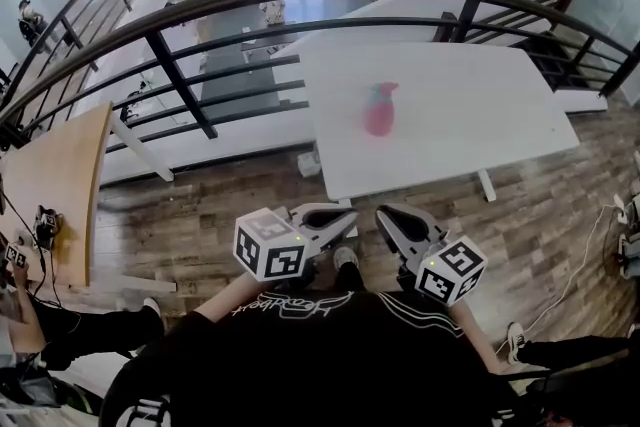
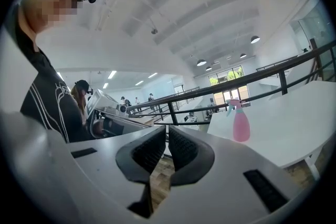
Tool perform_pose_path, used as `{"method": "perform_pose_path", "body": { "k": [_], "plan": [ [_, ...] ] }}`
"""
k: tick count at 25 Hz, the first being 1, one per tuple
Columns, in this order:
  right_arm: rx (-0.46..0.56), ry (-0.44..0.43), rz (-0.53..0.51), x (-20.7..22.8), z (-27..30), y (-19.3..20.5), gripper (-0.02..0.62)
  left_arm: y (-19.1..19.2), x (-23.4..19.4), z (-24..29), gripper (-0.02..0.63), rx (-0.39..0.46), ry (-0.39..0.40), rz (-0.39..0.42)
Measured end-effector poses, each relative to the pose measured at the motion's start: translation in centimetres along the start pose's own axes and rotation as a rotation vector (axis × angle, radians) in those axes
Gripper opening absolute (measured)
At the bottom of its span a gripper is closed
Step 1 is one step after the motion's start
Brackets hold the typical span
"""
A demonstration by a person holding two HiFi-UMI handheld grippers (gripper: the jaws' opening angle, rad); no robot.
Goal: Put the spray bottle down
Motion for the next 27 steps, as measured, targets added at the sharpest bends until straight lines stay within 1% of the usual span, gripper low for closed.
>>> {"method": "perform_pose_path", "body": {
  "k": [6, 18, 21, 27],
  "plan": [
    [-0.013, 0.000, 0.028, -0.5, -0.3, 0.7, 0.022, 0.0, 0.7, -0.3, 0.008, -0.004, 0.009, 0.006],
    [-0.006, 0.011, 0.039, -1.7, -1.6, 1.8, 0.022, 1.2, 2.0, -1.0, 0.008, 0.006, 0.031, 0.007],
    [-0.002, 0.013, 0.041, -1.8, -1.7, 1.7, 0.021, 1.2, 2.2, -0.9, 0.008, 0.009, 0.045, 0.005],
    [-0.003, 0.015, 0.047, -0.8, -2.3, 1.0, 0.021, 0.2, 2.0, 0.1, 0.008, 0.012, 0.044, 0.003]
  ]
}}
Point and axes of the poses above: the fingertips, and each gripper's own axes: z forward along the fingers, x to its right, y out of its underside, the point moved 10 cm from there along -z, backward along the fingers, and after that the axes turned 10 degrees about z, right-handed, at the moved point
